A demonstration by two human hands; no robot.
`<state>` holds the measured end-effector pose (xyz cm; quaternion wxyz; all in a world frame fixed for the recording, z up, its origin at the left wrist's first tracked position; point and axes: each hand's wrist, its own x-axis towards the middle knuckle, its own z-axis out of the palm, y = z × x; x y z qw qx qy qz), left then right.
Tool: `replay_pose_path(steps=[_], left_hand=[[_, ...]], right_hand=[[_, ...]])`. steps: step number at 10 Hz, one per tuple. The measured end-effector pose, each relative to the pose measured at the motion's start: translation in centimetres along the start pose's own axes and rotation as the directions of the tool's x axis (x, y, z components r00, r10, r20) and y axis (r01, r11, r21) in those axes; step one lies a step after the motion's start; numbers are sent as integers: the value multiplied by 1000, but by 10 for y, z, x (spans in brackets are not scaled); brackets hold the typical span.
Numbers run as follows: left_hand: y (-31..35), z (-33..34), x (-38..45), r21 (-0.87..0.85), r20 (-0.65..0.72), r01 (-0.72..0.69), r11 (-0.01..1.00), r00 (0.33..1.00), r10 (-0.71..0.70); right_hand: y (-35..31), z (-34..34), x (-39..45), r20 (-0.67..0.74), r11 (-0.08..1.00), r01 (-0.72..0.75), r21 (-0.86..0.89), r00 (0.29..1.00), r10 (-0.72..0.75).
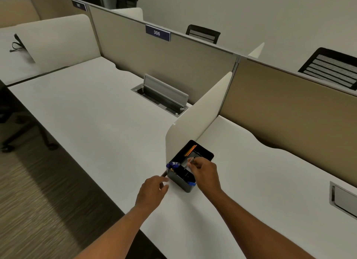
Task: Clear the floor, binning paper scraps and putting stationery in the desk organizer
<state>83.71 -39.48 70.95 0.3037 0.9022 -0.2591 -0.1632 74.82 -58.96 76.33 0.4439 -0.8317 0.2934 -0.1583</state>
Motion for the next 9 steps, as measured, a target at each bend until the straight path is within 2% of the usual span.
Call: replay_pose_path(steps=[2, 4, 6, 7, 8, 9], left_hand=[[-2, -4, -17, -32, -9, 18, 999, 1000, -19], [1, -10, -21, -40, -19, 26, 999, 999, -27], [0, -13, -23, -53, -4, 15, 999, 1000, -15], [-4, -16, -23, -64, 12, 10, 998, 1000, -9], [-9, -21, -29, -85, 9, -1, 996, 1000, 2], [-12, -28, -25, -109, -11, 7, 994, 1000, -8]], right_hand=[[13, 25, 13, 76, 991, -72, -110, 994, 80], [23, 38, 14, 133, 922, 34, -385, 991, 18], [28, 41, 12, 187, 829, 152, -539, 981, -58], [36, 43, 11, 228, 804, 165, -571, 973, -37], [34, 42, 1, 215, 854, 163, -493, 975, -62], [37, 39, -6, 99, 919, 172, -356, 984, -146]])
